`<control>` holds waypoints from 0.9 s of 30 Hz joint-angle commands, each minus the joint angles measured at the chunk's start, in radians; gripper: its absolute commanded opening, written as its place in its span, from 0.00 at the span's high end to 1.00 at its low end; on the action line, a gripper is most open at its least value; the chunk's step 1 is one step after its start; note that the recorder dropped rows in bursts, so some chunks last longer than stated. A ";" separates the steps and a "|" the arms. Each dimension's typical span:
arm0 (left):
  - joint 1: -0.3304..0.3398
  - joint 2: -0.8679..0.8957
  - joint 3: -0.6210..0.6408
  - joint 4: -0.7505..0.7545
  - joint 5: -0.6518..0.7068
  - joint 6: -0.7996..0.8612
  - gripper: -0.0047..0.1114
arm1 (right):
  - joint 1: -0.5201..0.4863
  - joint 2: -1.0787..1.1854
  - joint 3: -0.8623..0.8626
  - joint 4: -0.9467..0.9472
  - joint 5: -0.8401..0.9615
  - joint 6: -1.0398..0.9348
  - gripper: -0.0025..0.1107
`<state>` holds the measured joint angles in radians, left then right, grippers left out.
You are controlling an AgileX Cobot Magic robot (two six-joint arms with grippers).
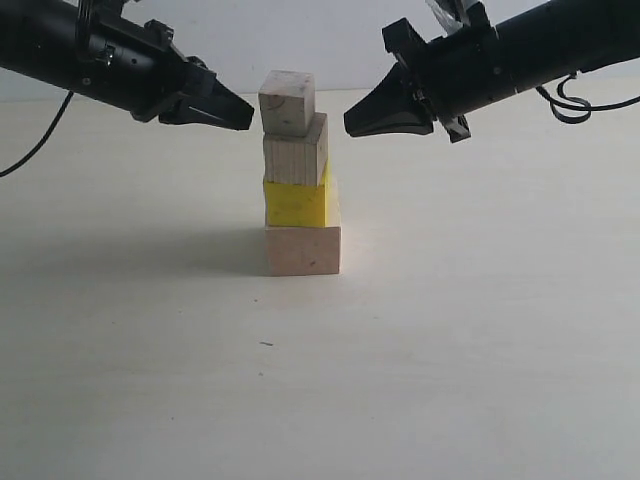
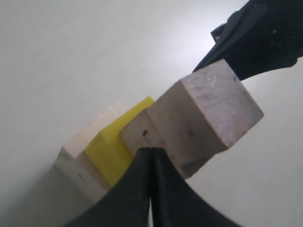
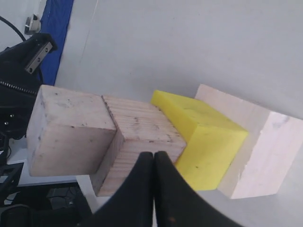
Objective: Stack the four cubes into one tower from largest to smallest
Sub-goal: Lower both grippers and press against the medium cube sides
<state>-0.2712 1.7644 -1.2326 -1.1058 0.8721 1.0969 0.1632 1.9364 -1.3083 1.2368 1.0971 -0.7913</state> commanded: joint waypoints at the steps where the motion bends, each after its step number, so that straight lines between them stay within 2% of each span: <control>1: 0.004 0.007 0.000 0.032 -0.019 -0.031 0.96 | 0.000 0.018 -0.005 0.013 0.002 -0.013 0.98; 12: 0.004 0.023 0.000 0.046 -0.012 -0.035 0.96 | 0.000 0.058 -0.005 0.073 0.036 -0.031 0.98; 27: -0.009 0.045 0.000 0.020 0.021 -0.032 0.96 | 0.035 0.088 -0.047 0.046 0.031 -0.034 0.98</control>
<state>-0.2732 1.8112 -1.2326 -1.0680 0.8856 1.0657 0.1960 2.0251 -1.3448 1.2859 1.1247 -0.8177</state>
